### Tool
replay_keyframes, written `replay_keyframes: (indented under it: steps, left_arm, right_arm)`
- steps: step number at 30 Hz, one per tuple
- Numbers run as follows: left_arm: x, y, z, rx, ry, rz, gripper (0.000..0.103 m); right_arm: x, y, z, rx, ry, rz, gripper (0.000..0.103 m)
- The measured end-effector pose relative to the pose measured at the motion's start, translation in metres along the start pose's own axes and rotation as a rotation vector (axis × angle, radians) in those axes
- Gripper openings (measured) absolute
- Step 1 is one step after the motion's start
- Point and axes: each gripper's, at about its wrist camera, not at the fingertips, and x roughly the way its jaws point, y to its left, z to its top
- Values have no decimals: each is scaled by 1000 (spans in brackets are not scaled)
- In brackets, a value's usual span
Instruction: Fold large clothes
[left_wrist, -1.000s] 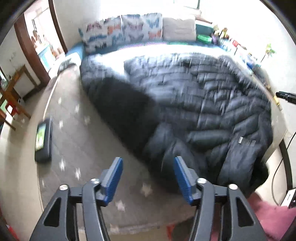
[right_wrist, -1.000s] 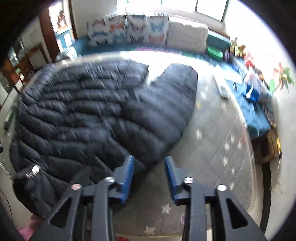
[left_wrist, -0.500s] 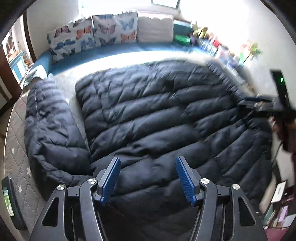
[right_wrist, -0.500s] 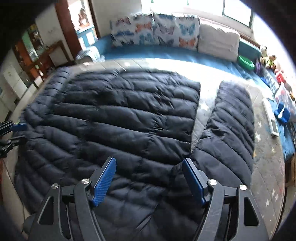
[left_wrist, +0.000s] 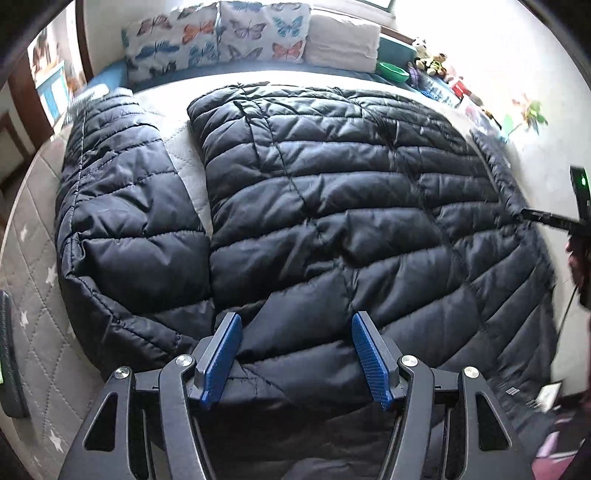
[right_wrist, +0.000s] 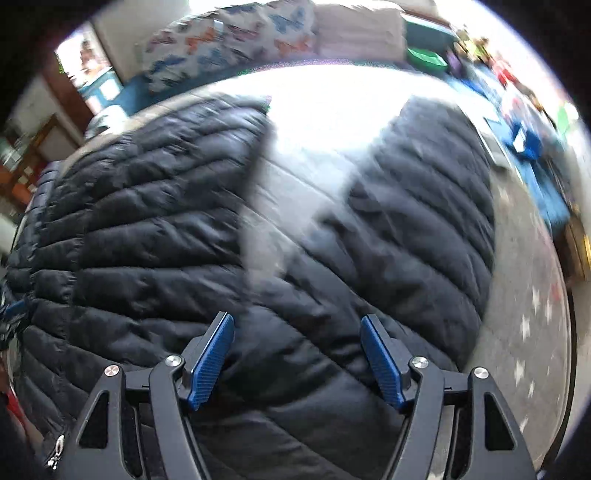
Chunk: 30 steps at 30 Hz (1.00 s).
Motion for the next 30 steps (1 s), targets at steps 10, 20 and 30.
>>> replay_keyframes:
  steps: [10, 20, 30]
  left_arm:
    - [34, 21, 67, -74, 98, -41, 68]
    - [40, 33, 84, -56, -2, 95, 1]
    - [25, 65, 106, -188, -82, 52, 1]
  right_arm:
    - [37, 44, 42, -107, 49, 83, 79]
    - [54, 70, 46, -152, 24, 80, 30]
    - [68, 106, 80, -227, -30, -69, 21]
